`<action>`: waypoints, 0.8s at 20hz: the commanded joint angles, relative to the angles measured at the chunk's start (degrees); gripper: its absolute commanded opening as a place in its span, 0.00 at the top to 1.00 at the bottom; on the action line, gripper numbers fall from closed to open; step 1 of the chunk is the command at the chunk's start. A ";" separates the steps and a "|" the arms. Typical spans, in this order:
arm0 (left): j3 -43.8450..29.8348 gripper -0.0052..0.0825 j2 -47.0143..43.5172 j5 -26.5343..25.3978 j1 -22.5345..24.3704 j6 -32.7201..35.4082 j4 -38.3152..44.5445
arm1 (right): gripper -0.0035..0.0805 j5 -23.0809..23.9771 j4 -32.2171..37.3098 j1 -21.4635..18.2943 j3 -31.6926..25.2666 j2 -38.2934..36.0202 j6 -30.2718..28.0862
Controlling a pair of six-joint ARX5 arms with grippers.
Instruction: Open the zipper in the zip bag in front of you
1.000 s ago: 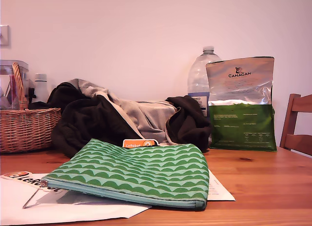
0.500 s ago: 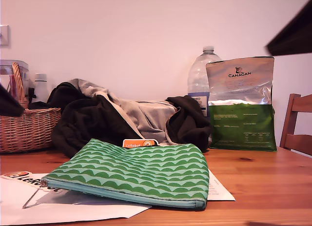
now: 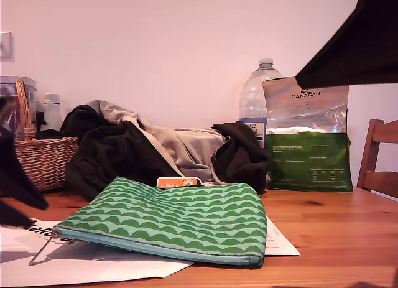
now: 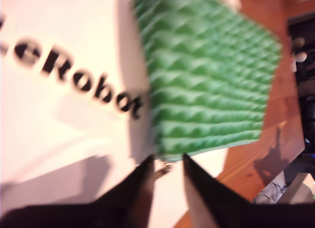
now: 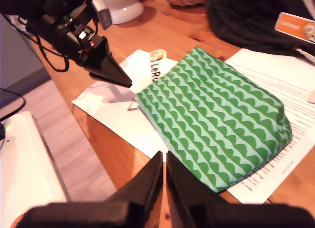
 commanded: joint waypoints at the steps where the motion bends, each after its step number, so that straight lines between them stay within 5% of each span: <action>1: 1.53 0.63 2.14 1.60 -0.46 -0.61 2.27 | 0.97 0.20 0.92 0.24 -0.83 0.28 -0.22; 16: 7.85 0.66 10.80 3.48 -6.47 -4.07 5.07 | 0.97 0.50 2.80 0.24 -0.83 0.31 -0.20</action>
